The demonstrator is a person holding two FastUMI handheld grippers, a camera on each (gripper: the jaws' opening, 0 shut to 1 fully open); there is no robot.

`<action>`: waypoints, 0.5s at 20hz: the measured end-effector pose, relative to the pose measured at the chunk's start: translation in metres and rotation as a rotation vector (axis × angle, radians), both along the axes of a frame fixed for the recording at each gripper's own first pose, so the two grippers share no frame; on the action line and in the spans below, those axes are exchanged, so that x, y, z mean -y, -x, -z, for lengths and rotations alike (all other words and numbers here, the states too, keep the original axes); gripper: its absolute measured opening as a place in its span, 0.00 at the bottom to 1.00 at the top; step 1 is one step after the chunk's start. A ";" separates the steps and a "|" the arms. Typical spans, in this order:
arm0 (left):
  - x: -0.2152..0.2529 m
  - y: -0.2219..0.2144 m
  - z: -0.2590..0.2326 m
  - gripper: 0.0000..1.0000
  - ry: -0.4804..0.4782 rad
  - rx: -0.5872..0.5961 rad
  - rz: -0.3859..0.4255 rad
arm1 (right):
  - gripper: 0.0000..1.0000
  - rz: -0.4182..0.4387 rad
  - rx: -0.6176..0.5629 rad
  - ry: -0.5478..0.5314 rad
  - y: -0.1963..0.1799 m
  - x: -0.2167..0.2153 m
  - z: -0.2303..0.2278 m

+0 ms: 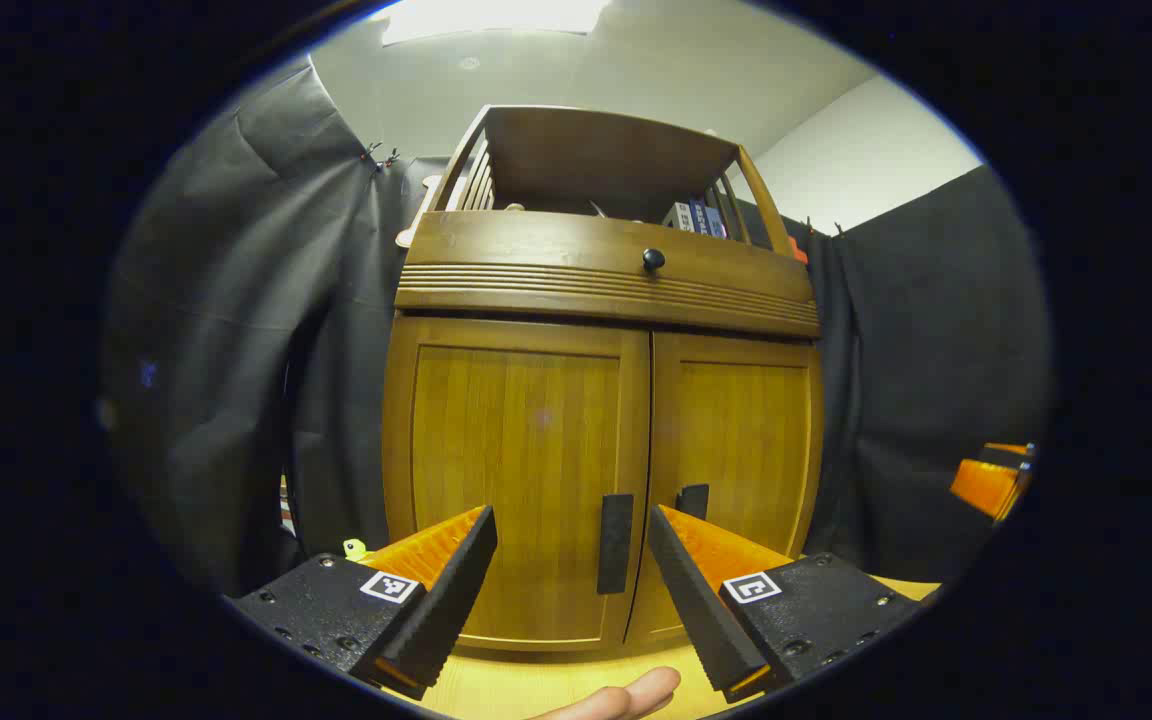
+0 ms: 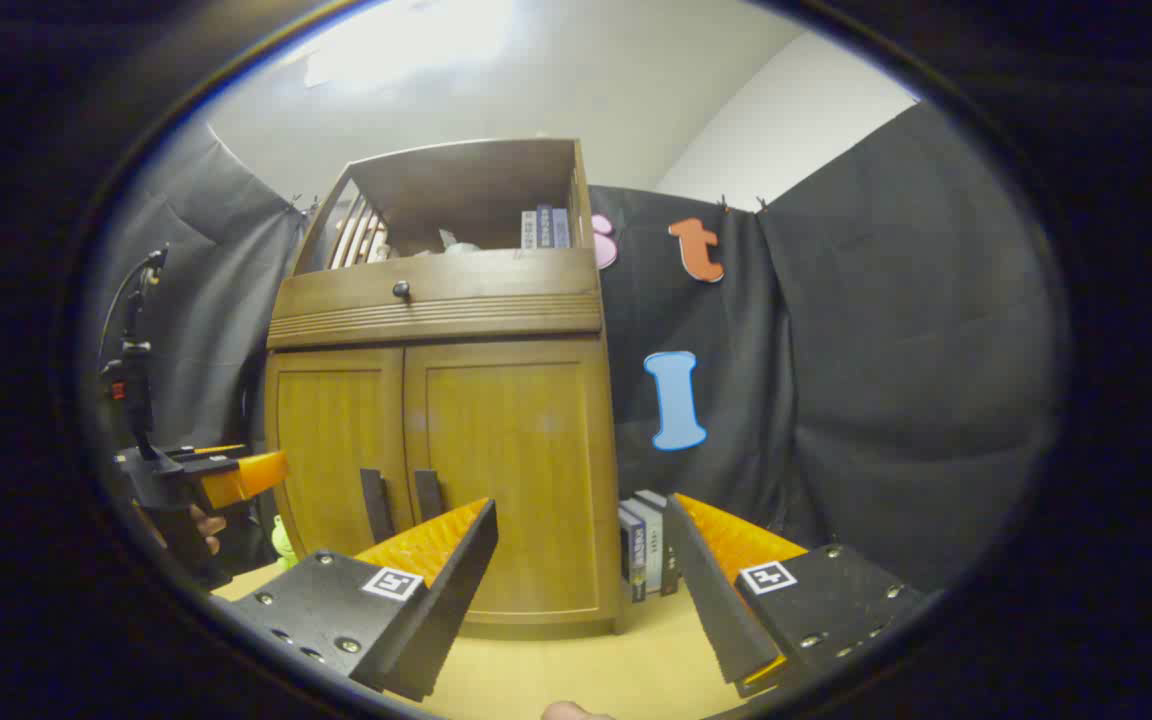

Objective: Open the right door of the double-door shoe cabinet with the right hand, and open the left door with the left hand.

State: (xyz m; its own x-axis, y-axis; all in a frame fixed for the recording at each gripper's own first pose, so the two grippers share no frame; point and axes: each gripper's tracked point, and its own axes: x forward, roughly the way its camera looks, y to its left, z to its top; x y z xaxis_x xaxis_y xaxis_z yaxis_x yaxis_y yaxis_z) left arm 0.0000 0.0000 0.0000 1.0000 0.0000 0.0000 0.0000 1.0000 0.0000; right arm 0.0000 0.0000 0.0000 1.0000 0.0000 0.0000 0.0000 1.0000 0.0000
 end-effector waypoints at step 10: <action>-0.057 0.008 -0.022 0.90 0.068 0.035 -0.034 | 1.00 -0.032 -0.015 0.057 -0.002 -0.045 -0.004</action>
State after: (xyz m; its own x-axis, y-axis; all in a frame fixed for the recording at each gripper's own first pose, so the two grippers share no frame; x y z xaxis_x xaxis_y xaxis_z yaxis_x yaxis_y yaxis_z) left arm -0.0081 0.0566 0.0218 0.9988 0.0352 0.0337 -0.0328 0.9971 -0.0684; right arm 0.0021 0.0454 0.0045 0.9994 0.0313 -0.0159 -0.0322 0.9979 -0.0569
